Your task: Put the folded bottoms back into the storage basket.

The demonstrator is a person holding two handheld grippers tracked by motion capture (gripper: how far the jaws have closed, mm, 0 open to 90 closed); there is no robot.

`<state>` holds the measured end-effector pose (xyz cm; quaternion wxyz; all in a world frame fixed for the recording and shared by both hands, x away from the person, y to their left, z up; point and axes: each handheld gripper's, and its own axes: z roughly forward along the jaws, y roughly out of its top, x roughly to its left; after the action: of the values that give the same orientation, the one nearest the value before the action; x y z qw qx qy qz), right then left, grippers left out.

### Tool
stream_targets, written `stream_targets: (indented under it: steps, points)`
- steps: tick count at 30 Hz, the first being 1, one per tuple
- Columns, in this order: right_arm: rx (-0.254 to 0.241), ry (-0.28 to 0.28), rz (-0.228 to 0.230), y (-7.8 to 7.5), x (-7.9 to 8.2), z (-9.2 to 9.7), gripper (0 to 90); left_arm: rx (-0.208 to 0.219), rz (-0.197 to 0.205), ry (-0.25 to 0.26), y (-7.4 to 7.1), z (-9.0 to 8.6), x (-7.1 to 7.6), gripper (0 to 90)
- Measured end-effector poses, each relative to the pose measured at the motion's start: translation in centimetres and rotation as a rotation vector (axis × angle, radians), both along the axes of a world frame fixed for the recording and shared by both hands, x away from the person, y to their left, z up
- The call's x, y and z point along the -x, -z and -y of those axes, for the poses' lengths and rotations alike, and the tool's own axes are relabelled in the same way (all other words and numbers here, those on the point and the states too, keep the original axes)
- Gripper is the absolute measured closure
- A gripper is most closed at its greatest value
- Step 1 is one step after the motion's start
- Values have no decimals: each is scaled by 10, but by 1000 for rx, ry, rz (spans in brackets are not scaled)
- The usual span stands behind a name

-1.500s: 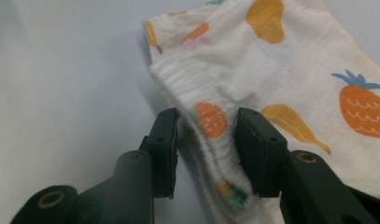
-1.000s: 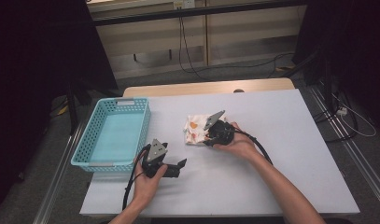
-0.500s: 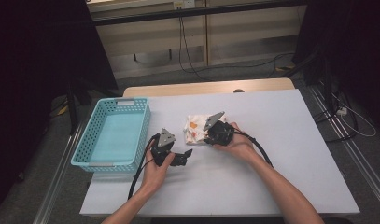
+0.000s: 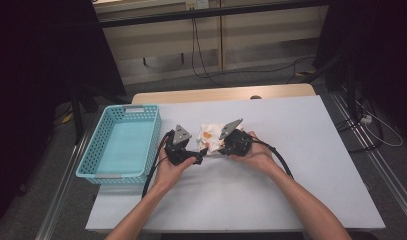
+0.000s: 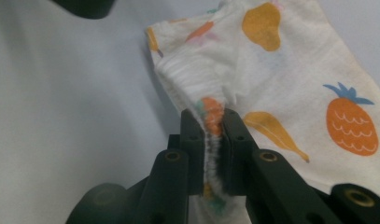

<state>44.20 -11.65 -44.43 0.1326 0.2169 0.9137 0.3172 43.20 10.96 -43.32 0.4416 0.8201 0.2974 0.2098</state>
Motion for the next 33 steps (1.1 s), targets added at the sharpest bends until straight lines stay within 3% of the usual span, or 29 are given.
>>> stream_targets:
  steps: [8,14,20,24,27,30,33]
  points:
    - [-7,-16,-1,-3,8,0,819,1,-22,-19,3,3,-17,87]
    - [-5,-27,0,-3,18,0,819,-26,-27,-25,4,10,-28,93]
    - [-13,-36,-4,-5,24,1,819,1,-56,-33,5,16,-40,124]
    - [-9,-41,-6,-6,28,0,818,15,-79,-42,5,18,-50,198]
    - [-15,-44,-5,-5,30,0,819,23,-102,-55,8,17,-58,341]
    - [-15,-43,-8,-4,31,0,818,0,-115,-58,13,18,-63,434]
    - [-18,-45,-6,-3,31,0,818,17,-149,-51,18,19,-68,486]
